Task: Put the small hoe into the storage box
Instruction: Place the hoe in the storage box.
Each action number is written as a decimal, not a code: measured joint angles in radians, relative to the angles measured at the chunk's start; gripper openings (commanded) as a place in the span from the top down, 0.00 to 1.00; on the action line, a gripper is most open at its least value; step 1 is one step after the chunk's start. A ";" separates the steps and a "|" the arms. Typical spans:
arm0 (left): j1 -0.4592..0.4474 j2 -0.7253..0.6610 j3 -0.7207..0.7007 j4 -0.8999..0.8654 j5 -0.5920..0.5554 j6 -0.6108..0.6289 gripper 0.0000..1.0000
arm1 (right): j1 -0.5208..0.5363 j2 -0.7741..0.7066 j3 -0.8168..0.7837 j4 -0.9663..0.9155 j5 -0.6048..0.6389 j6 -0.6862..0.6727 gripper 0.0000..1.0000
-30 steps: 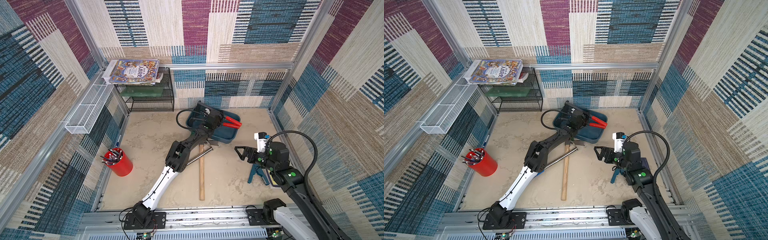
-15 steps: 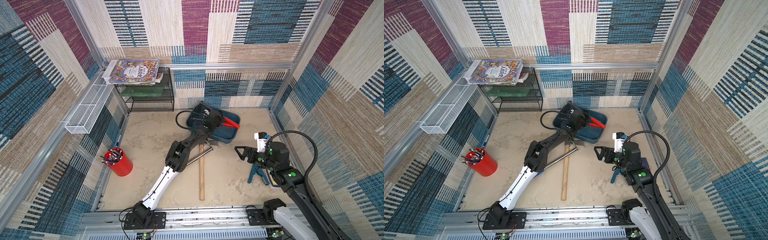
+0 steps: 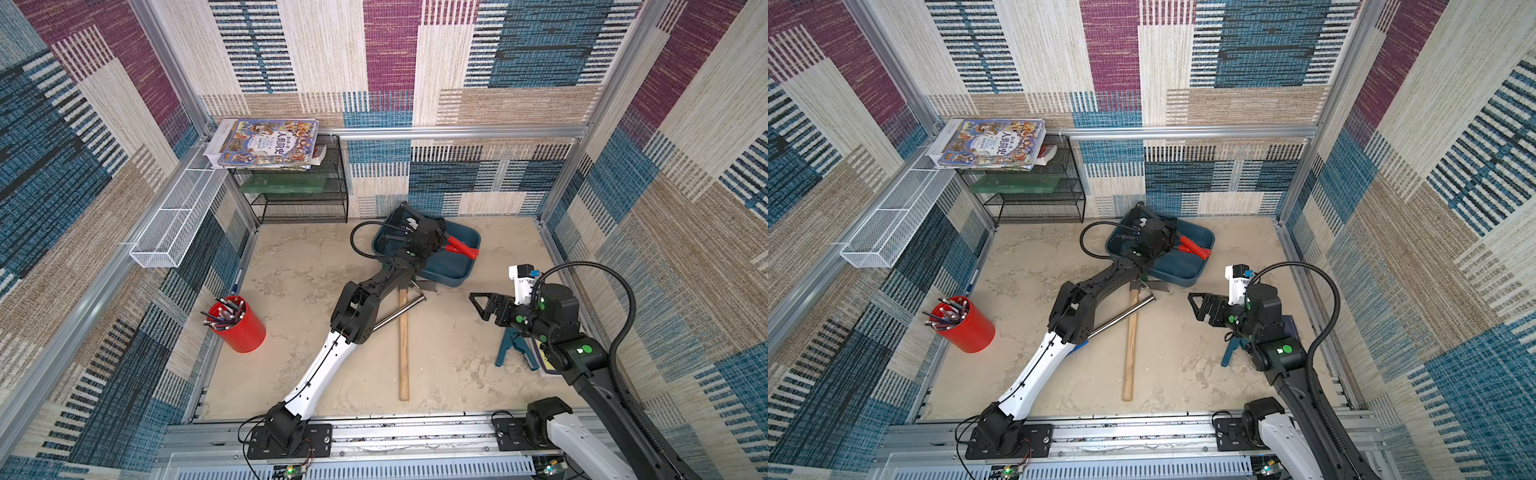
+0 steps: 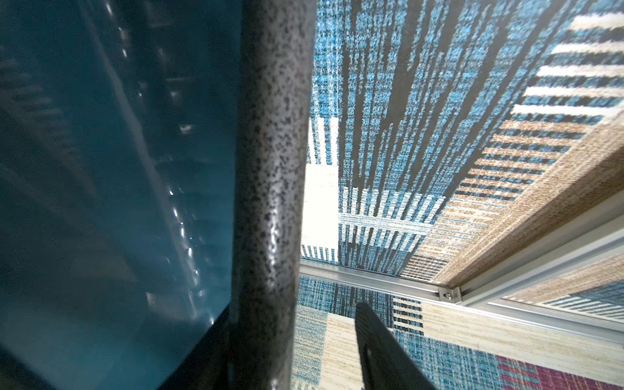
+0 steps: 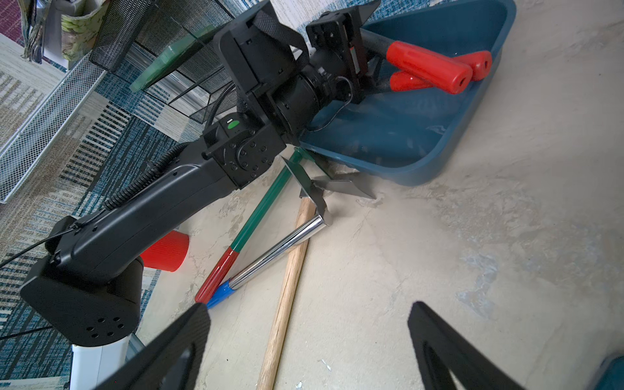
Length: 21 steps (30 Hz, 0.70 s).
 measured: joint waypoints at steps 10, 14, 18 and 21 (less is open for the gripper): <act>-0.004 -0.080 -0.149 0.050 0.023 0.003 0.37 | -0.001 -0.005 0.000 0.000 0.000 0.000 0.04; -0.005 -0.110 -0.187 0.061 0.031 0.008 0.33 | -0.001 -0.005 0.000 0.000 0.000 0.000 0.04; -0.011 -0.136 -0.225 0.069 0.046 0.008 0.32 | -0.001 -0.008 0.000 0.000 0.001 0.000 0.04; -0.014 -0.156 -0.254 0.072 0.048 0.008 0.31 | -0.001 -0.010 0.000 0.000 0.001 0.000 0.04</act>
